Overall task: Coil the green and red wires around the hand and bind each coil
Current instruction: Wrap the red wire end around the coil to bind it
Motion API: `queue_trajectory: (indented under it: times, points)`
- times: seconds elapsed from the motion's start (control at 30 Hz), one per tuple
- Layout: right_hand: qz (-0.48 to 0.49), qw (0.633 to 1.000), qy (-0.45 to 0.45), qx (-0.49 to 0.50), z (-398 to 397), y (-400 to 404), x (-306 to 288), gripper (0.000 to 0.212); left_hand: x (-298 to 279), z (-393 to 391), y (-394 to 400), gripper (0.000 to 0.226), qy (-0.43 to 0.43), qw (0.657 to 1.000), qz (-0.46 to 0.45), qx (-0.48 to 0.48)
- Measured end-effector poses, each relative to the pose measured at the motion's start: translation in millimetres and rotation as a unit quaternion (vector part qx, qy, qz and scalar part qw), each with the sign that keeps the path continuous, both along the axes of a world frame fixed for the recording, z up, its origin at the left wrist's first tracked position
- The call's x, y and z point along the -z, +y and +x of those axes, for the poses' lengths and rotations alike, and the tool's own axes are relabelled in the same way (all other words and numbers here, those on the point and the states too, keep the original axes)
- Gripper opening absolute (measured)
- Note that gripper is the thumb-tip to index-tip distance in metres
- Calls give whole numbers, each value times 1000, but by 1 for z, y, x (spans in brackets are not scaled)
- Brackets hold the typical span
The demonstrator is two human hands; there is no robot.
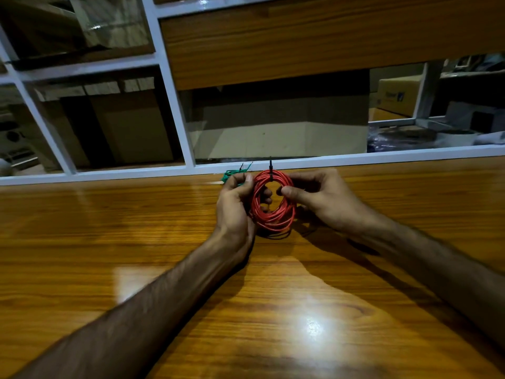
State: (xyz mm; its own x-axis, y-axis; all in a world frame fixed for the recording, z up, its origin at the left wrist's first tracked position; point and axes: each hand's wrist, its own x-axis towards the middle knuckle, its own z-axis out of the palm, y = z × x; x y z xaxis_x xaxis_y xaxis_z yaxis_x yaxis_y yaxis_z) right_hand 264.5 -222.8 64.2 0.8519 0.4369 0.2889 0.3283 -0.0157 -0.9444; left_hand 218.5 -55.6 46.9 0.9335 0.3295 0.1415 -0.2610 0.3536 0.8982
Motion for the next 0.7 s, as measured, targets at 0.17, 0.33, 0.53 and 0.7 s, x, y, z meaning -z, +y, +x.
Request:
queue_trajectory:
  times: [0.17, 0.33, 0.53, 0.7]
  points:
    - [22, 997, 38, 63, 11, -6, 0, 18, 2, 11, 4, 21, 45, 990, 92, -101]
    - [31, 984, 143, 104, 41, 2, 0, 20, -4, 10, 10, 17, 44, 979, 118, -159]
    - [-11, 973, 188, 130, 80, 27, -3, 24, -2, 16, 29, 17, 41, 973, 146, -176]
    - [-12, 968, 192, 160, 115, 45, 0, 23, 4, 29, 44, 9, 53, 970, 145, -190]
